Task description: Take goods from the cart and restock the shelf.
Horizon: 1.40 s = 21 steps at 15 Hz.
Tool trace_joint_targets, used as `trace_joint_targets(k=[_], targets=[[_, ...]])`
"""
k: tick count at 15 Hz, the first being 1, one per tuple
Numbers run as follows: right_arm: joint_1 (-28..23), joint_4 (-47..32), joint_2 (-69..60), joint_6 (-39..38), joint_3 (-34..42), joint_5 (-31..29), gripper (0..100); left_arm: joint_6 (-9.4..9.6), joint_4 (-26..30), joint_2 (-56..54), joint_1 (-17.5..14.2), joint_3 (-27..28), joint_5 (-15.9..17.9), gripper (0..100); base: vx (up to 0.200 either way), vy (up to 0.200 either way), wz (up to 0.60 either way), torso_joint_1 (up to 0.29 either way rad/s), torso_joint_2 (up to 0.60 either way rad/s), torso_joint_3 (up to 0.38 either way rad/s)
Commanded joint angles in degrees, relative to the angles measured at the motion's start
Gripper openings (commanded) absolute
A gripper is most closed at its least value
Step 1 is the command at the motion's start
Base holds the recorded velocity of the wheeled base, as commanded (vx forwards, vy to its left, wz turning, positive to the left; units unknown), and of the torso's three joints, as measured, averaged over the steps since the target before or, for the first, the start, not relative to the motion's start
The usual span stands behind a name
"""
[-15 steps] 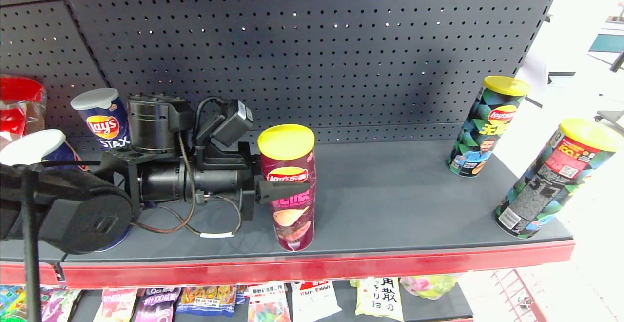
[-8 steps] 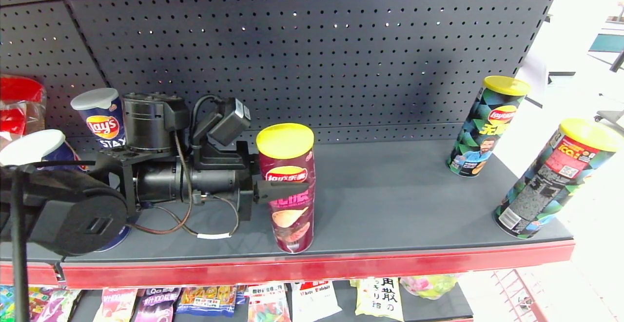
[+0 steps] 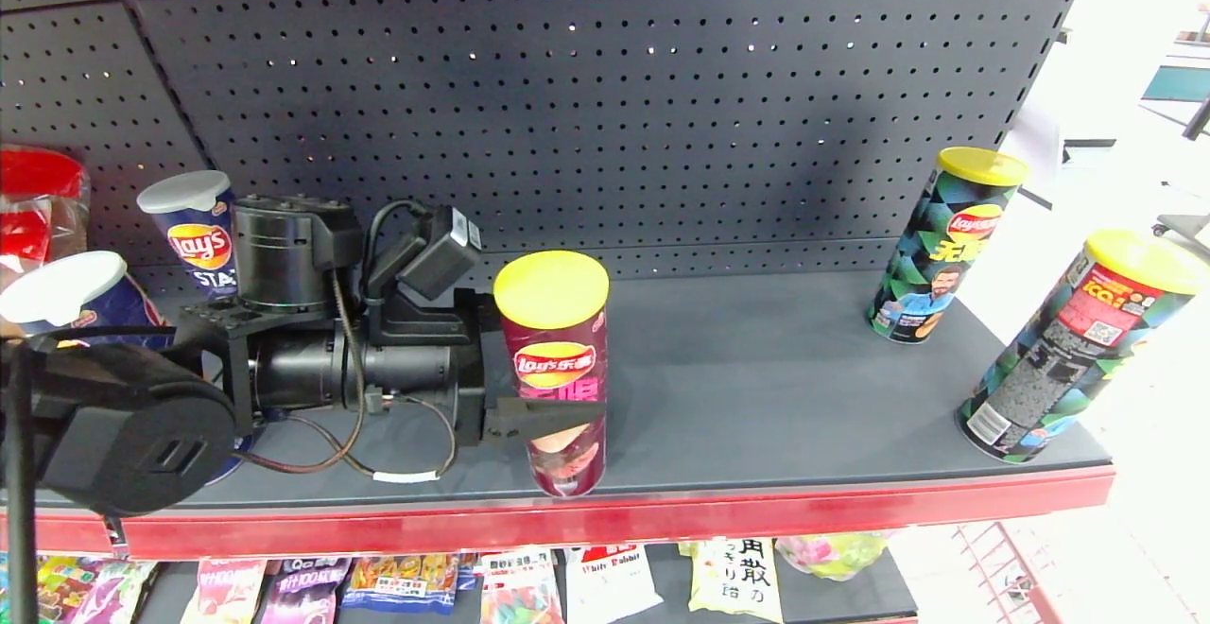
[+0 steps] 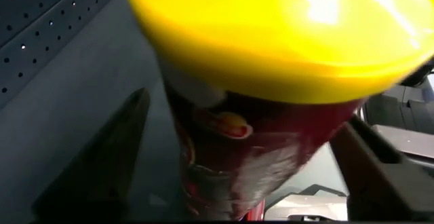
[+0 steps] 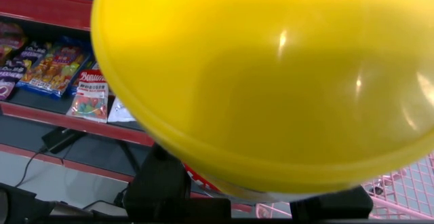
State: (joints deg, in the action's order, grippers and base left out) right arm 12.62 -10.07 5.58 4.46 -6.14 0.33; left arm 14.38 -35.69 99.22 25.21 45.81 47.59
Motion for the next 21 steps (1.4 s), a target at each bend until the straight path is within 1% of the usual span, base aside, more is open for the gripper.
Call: trace_joint_targets(k=[1, 3, 6, 8, 9, 10, 11, 12, 13, 15, 17, 18, 19, 20, 21], targets=[[0.0, 0.0, 0.0, 0.0, 0.0, 0.0, 0, 0.03, 0.0, -0.3, 0.0, -0.2, 0.0, 100, 0.0, 0.0, 0.0, 0.0, 0.0, 0.0], [0.0, 0.0, 0.0, 0.0, 0.0, 0.0, 0, -0.15, 0.0, -2.2, -0.8, -2.4, -0.7, 100, 0.0, 0.0, 0.0, 0.0, 0.0, 0.0], [0.1, 0.0, 0.1, 0.0, 0.0, 0.4, 0, -0.15, -0.1, -5.6, -3.3, -5.6, -1.2, 100, 0.0, 0.0, 0.0, 0.0, 0.0, 0.0], [0.9, -0.1, 0.8, 0.0, -1.0, 1.0, 0, -0.15, -0.1, -10.3, -6.0, -8.5, -3.3, 100, 0.0, 0.0, 0.0, 0.0, 0.0, 0.0], [1.1, -0.2, 2.9, 0.0, -2.6, 1.1, 0, -0.15, 0.0, -13.1, -7.4, -10.6, -5.3, 100, 0.0, 0.0, 0.0, 0.0, 0.0, 0.0], [1.1, -0.1, 5.1, 0.0, -4.0, 1.3, 0, -0.15, 0.0, -15.1, -7.9, -12.1, -6.9, 100, 0.0, 0.0, 0.0, 0.0, 0.0, 0.0], [1.2, 0.0, 10.5, 0.0, -7.8, 2.7, 0, -0.23, 0.2, -18.6, -8.2, -14.6, -9.8, 100, 0.0, 0.0, 0.0, 0.0, 0.0, 0.0], [1.2, 0.0, 15.8, 0.0, -12.0, 4.3, 0, -0.23, 0.3, -21.3, -8.2, -16.6, -11.2, 100, 0.0, 0.0, 0.0, 0.0, 0.0, 0.0], [1.3, 0.0, 21.8, 0.0, -16.8, 5.4, 0, -0.67, 0.4, -24.4, -8.2, -18.7, -11.3, 100, 0.0, 0.0, 0.0, 0.0, 0.0, 0.0], [2.2, 0.0, 31.3, 0.5, -22.7, 7.4, 0, -1.29, 0.4, -30.0, -8.2, -23.0, -11.6, 100, 0.0, 0.0, 0.0, 0.0, 0.0, 0.0], [5.8, 0.0, 40.3, 1.6, -29.4, 8.2, 0, -1.46, 0.4, -35.1, -8.2, -26.2, -14.1, 100, 0.0, 0.0, 0.0, 0.0, 0.0, 0.0], [8.0, 0.0, 46.6, 1.4, -34.5, 8.2, 0, -1.55, 0.4, -38.1, -8.2, -28.1, -15.8, 100, 0.0, 0.0, 0.0, 0.0, 0.0, 0.0], [8.9, 0.0, 49.2, 1.3, -36.6, 8.4, 0, -1.55, 0.5, -39.6, -8.2, -29.1, -16.0, 100, 0.0, 0.0, 0.0, 0.0, 0.0, 0.0], [12.4, 1.8, 56.1, 1.4, -40.0, 8.5, 0, -2.26, 2.3, -43.6, -8.2, -31.3, -16.7, 100, 0.0, 0.0, 0.0, 0.0, 0.0, 0.0], [15.7, 6.6, 60.2, 1.3, -40.6, 8.5, 0, -3.66, 6.2, -46.6, -8.2, -31.0, -17.9, 100, 0.0, 0.0, 0.0, 0.0, 0.0, 0.0]])
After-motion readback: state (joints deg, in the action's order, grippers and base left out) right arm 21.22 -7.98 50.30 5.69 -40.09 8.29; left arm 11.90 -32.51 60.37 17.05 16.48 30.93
